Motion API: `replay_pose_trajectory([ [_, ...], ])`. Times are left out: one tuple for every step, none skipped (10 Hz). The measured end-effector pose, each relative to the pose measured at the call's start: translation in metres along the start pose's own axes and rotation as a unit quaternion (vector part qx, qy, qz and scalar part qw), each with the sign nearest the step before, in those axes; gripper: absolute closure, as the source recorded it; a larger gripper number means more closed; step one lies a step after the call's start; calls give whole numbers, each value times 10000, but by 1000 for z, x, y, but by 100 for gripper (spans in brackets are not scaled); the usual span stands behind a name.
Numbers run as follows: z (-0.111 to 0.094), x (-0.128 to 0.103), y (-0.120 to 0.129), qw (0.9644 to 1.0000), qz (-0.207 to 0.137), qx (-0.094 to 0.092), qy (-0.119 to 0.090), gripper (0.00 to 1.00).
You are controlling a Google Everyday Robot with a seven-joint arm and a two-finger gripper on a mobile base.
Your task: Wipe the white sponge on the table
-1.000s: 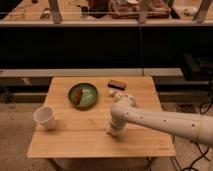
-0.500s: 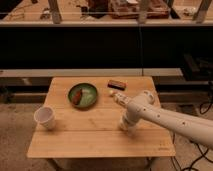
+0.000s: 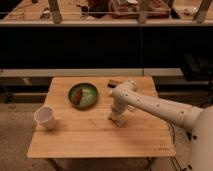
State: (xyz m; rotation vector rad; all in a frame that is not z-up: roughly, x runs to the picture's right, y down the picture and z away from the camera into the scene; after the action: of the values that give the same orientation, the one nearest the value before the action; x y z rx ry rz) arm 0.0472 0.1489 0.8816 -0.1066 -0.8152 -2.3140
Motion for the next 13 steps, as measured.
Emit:
replay_pose_trajectory([
  [-1,13,-1,9999,-109,-2,23,93],
  [-4,18,-4,9998,-201,-6,13,93],
  [-5,21,-10,9996,-278,-5,17,93],
  [-9,19,-20,9993,-380,13,16,93],
  [-11,12,-29,9992,-405,43,7,93],
  [-14,4,-39,9991,-419,73,3,93],
  [-18,-13,-59,9989,-445,144,-6,93],
  [-19,-27,-75,9986,-473,219,-3,93],
  [-18,-41,-88,9981,-490,363,44,93],
  [-16,-54,-96,9973,-510,520,92,93],
  [-12,-65,-100,9968,-466,636,105,93],
  [-11,-74,-96,9971,-347,669,118,93],
  [-11,-86,-89,9975,-192,670,127,93],
])
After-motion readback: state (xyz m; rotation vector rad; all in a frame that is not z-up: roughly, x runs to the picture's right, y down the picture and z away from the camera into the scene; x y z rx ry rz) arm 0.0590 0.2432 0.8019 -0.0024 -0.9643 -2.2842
